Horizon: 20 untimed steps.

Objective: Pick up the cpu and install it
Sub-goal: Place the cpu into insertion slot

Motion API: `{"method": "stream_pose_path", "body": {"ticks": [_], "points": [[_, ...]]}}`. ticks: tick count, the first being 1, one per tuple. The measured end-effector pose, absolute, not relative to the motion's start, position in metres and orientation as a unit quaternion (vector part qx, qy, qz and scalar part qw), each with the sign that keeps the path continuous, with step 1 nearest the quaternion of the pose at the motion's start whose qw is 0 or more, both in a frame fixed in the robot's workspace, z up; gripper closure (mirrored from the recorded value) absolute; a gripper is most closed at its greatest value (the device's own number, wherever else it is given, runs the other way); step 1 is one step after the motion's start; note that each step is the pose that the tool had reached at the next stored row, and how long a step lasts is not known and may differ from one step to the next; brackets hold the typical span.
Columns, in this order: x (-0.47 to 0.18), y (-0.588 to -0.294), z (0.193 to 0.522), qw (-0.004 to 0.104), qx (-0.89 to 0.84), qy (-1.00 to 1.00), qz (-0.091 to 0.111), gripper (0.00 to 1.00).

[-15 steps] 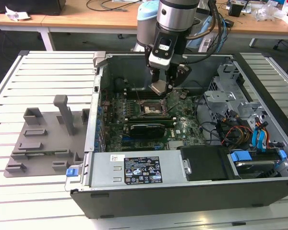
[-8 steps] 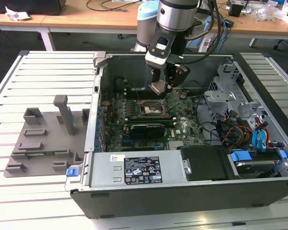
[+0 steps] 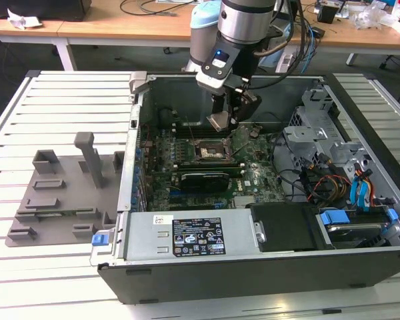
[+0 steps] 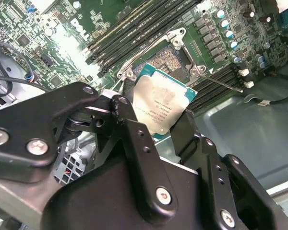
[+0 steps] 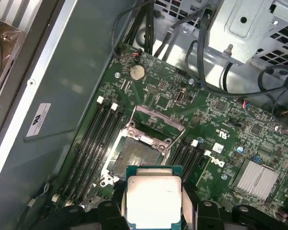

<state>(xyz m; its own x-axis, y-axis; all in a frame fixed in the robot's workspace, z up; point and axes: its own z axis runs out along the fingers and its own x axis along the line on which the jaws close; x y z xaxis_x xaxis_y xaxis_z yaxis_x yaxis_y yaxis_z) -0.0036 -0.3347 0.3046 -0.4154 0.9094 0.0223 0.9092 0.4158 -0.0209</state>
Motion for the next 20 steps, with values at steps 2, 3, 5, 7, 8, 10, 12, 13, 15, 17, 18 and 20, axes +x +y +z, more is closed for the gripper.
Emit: {"method": "stream_pose_path", "body": {"ticks": [2,3,5,7,8,10,12,13,15,17,18,20], "points": [[-0.0036,-0.3347,0.3046,0.015,-0.548,-0.837,0.003,0.45],[-0.0036,-0.3347,0.3046,0.015,-0.552,-0.834,0.003,0.45],[-0.0036,-0.3347,0.3045,0.015,-0.56,-0.828,0.002,0.45],[-0.0036,-0.3347,0.3045,0.015,-0.567,-0.823,0.002,0.45],[-0.0036,-0.3347,0.3045,0.015,-0.57,-0.822,0.002,0.45],[-0.0036,-0.3347,0.3045,0.015,-0.578,-0.816,0.002,0.45],[-0.0035,-0.3347,0.3045,0.015,-0.582,-0.813,0.002,0.45],[-0.0036,-0.3347,0.3045,0.015,-0.584,-0.811,0.002,0.45],[-0.0036,-0.3347,0.3045,0.015,-0.589,-0.808,0.002,0.45],[-0.0036,-0.3347,0.3045,0.015,-0.595,-0.804,0.002,0.45],[-0.0036,-0.3347,0.3045,0.015,-0.596,-0.803,0.002,0.45],[-0.0036,-0.3347,0.3045,0.015,-0.603,-0.797,0.002,0.45]]}}
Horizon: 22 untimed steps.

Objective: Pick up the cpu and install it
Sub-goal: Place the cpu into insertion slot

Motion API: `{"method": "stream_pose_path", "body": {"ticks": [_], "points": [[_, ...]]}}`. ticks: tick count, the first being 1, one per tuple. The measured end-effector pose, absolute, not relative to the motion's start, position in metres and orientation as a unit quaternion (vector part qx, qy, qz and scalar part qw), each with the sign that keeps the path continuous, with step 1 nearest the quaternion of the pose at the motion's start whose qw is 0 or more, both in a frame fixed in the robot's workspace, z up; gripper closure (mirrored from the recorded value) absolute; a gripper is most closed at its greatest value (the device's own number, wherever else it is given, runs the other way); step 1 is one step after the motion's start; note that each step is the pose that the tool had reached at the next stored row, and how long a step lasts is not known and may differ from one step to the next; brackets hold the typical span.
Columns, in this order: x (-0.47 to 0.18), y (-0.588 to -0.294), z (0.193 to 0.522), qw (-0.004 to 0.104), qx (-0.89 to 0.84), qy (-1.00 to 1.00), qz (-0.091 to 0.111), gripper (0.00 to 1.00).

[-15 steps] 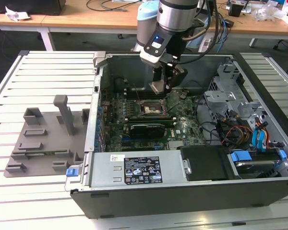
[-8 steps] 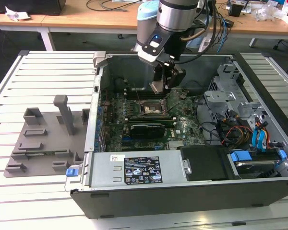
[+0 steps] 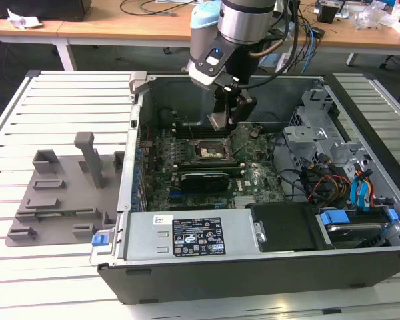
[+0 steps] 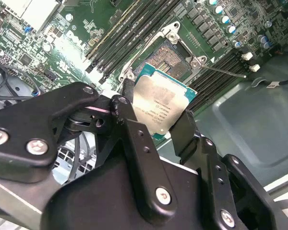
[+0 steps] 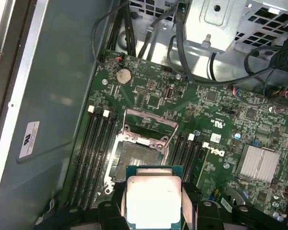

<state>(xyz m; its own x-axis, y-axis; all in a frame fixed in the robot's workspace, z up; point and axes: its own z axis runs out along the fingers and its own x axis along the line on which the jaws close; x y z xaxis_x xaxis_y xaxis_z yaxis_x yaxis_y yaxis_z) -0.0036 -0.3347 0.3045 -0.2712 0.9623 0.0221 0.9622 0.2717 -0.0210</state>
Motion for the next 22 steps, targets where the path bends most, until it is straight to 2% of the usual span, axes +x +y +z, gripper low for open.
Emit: {"method": "stream_pose_path", "body": {"ticks": [22], "points": [[-0.0036,-0.3347,0.3042,0.015,-0.674,-0.739,0.0,0.45]]}}
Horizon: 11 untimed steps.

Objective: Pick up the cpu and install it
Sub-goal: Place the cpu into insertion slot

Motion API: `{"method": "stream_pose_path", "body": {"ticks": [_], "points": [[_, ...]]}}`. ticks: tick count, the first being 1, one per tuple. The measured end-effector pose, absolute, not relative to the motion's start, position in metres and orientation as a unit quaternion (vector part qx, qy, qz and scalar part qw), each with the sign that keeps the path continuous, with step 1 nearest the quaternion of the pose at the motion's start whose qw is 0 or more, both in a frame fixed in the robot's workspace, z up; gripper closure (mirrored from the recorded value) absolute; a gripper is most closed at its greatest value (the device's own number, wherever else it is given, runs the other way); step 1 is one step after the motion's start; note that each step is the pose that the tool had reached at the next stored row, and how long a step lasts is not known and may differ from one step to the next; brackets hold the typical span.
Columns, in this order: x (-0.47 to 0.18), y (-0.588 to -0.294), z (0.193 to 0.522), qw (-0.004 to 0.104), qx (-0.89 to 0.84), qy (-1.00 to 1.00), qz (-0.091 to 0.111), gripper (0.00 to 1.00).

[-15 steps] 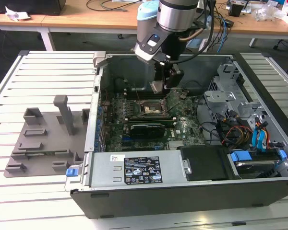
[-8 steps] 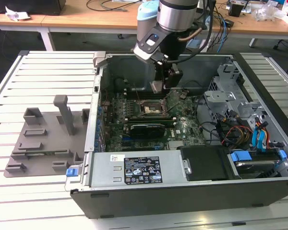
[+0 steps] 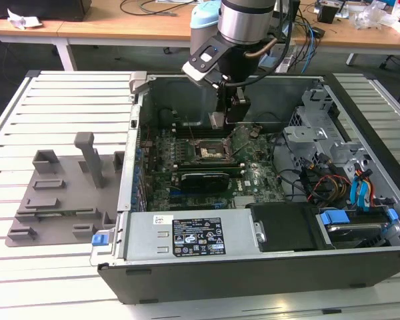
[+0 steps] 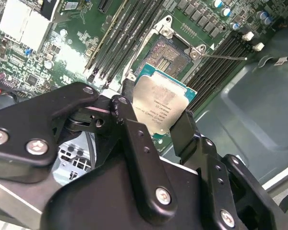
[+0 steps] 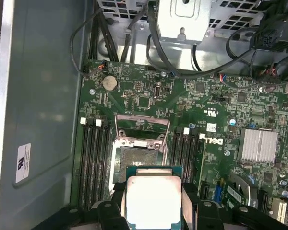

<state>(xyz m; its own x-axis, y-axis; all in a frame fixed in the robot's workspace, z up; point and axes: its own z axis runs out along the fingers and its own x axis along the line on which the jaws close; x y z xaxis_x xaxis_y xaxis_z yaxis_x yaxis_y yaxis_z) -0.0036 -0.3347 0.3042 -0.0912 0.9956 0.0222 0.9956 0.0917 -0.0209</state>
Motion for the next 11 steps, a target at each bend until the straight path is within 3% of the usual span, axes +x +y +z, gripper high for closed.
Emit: {"method": "stream_pose_path", "body": {"ticks": [11], "points": [[-0.004,-0.334,0.28,0.015,-0.677,-0.736,0.0,0.45]]}}
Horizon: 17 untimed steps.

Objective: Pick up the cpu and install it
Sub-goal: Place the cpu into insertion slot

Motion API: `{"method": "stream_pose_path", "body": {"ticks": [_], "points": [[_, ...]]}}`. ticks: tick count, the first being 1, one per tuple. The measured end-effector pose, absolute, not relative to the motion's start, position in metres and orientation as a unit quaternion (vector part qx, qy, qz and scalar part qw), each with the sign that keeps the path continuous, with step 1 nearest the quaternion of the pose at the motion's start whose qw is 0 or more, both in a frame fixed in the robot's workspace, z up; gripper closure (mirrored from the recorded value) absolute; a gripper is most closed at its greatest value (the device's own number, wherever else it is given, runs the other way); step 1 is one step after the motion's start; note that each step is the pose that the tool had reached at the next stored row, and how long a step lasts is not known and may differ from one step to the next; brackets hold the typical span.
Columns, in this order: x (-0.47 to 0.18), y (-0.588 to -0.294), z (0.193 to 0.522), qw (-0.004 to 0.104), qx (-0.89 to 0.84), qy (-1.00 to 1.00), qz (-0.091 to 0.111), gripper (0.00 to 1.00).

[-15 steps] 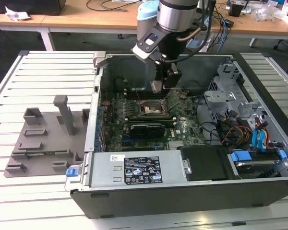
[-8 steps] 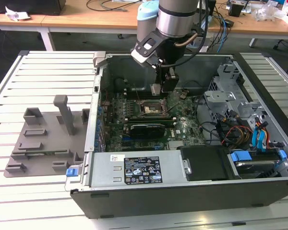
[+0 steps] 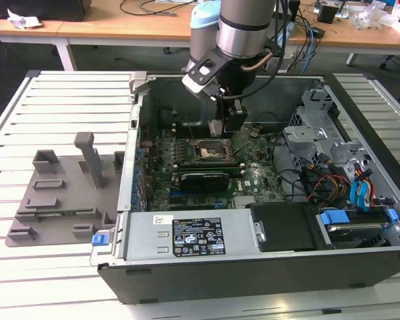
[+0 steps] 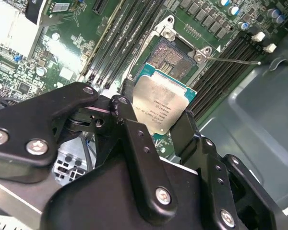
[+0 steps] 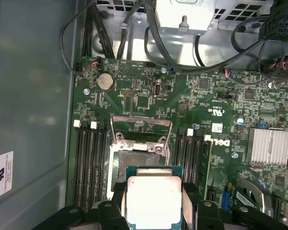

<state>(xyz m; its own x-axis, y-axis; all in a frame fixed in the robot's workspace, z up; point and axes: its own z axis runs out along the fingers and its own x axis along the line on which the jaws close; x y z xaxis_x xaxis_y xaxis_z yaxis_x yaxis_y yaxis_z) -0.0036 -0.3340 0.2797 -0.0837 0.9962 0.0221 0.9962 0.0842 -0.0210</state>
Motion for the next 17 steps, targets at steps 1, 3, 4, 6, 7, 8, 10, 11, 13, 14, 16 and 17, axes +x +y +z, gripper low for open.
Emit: {"method": "stream_pose_path", "body": {"ticks": [1,3,4,6,7,8,10,11,13,14,16,17], "points": [[-0.004,-0.334,0.278,0.015,-0.677,-0.736,0.0,0.45],[-0.004,-0.333,0.274,0.015,-0.677,-0.736,0.0,0.45],[-0.004,-0.333,0.272,0.015,-0.677,-0.736,0.0,0.45],[-0.004,-0.331,0.268,0.015,-0.677,-0.735,0.0,0.45],[-0.004,-0.33,0.267,0.015,-0.679,-0.734,0.0,0.45],[-0.004,-0.33,0.265,0.015,-0.682,-0.732,0.0,0.45],[-0.007,-0.329,0.262,0.015,-0.687,-0.726,0.0,0.45],[-0.008,-0.329,0.261,0.015,-0.69,-0.724,0.0,0.45],[-0.01,-0.329,0.26,0.015,-0.693,-0.721,0.0,0.45],[-0.01,-0.329,0.258,0.015,-0.694,-0.72,0.0,0.45],[-0.01,-0.329,0.254,0.015,-0.695,-0.719,0.0,0.45],[-0.01,-0.329,0.253,0.015,-0.696,-0.718,0.0,0.45]]}}
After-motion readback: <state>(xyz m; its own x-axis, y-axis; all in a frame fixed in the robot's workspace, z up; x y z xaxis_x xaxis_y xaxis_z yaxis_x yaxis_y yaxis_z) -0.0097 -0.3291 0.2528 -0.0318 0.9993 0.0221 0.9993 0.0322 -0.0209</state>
